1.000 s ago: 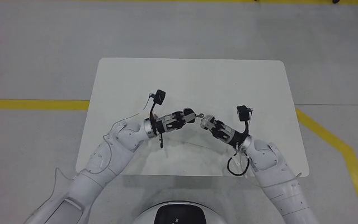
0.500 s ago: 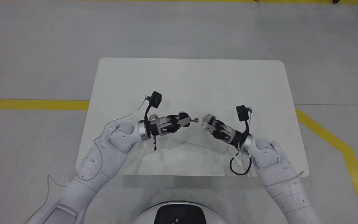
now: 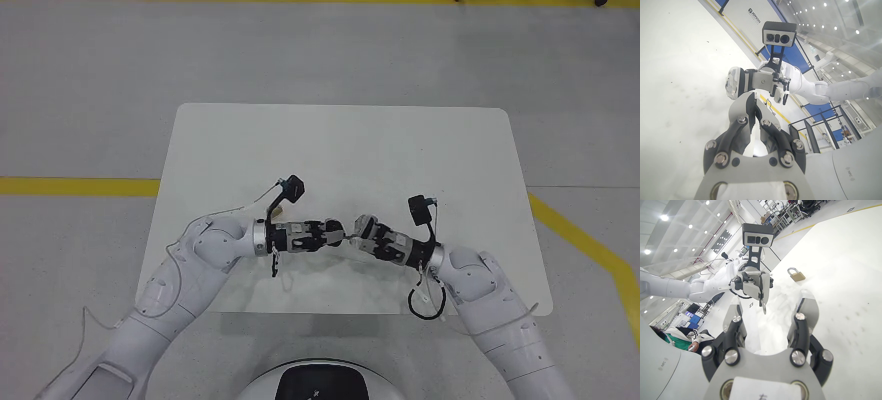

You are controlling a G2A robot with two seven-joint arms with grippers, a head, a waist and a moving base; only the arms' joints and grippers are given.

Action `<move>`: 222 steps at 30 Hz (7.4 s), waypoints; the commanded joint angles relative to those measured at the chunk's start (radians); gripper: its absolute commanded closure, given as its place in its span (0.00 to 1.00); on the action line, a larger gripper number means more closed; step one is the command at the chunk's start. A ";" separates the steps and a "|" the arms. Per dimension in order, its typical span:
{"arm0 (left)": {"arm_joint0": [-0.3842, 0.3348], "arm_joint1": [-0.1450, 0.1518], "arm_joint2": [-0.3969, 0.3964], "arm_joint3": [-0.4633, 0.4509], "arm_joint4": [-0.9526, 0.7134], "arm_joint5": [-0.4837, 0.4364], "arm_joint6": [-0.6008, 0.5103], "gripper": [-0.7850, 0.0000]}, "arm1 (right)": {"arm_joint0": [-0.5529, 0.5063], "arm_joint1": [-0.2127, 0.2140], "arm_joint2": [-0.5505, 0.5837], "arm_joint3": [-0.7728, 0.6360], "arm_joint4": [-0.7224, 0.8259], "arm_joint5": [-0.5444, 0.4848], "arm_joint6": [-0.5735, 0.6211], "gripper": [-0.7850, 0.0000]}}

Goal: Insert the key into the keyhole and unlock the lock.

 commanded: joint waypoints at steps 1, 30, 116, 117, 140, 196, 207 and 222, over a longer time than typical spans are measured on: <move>-0.005 -0.001 0.006 0.007 -0.003 0.000 0.002 1.00 | 0.002 0.002 -0.003 0.001 0.006 -0.001 0.005 0.59; -0.011 0.010 0.007 -0.005 0.039 0.008 0.024 0.00 | 0.013 0.018 -0.033 0.002 -0.002 -0.002 0.019 1.00; 0.165 0.138 -0.307 -0.318 0.879 0.403 0.194 1.00 | 0.001 0.027 0.000 0.005 0.014 -0.002 -0.094 1.00; 0.185 0.141 -0.332 -0.325 0.851 0.385 0.220 1.00 | 0.001 0.027 0.000 0.005 0.014 -0.002 -0.094 1.00; 0.322 0.153 -0.390 -0.269 0.496 0.104 0.379 1.00 | -0.015 0.023 0.026 -0.023 -0.012 0.072 -0.196 1.00; -0.081 0.098 0.159 0.192 -0.579 -0.070 -0.148 1.00 | -0.042 -0.037 -0.108 -0.100 -0.089 0.124 -0.299 1.00; -0.094 0.105 0.140 0.238 -0.681 -0.044 -0.174 1.00 | -0.045 -0.039 -0.069 -0.089 -0.005 0.115 -0.354 1.00; -0.058 0.105 0.117 0.188 -0.820 0.085 -0.224 1.00 | -0.040 -0.038 -0.050 -0.077 0.044 0.127 -0.357 1.00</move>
